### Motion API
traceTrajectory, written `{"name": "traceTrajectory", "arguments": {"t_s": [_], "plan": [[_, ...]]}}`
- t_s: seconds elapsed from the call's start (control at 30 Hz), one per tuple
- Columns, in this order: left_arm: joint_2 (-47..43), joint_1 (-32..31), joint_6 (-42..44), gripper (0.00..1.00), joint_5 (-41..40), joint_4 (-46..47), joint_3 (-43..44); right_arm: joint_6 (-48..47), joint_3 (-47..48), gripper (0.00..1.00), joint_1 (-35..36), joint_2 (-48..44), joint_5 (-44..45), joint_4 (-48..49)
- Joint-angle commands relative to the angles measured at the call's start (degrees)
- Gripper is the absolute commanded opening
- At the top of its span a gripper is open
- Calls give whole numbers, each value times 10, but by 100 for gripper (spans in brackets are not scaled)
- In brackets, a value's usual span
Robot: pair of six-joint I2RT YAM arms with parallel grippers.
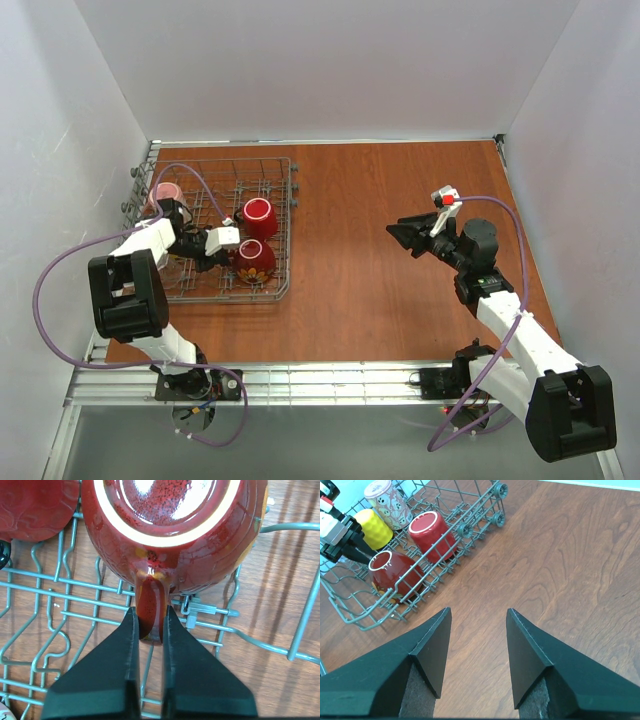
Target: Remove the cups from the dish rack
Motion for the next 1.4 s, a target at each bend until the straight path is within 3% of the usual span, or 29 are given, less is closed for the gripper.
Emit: {"name": "traceTrajectory", "arguments": {"t_s": [0.0,0.4,0.77,1.37], "plan": [[-24,-1,-4,0,9,-7,-3,0,1,42,2,-1,5,2],[-89,-4,-39,0,-22,-8,31,6,7,42,6,-2,7,2],[-153,-38,-13,0,-80,3,36,14,14,41,12,10,11,2],[-244,-121,105,0,-229,54,64,28,37,41,26,39,16,-3]]}}
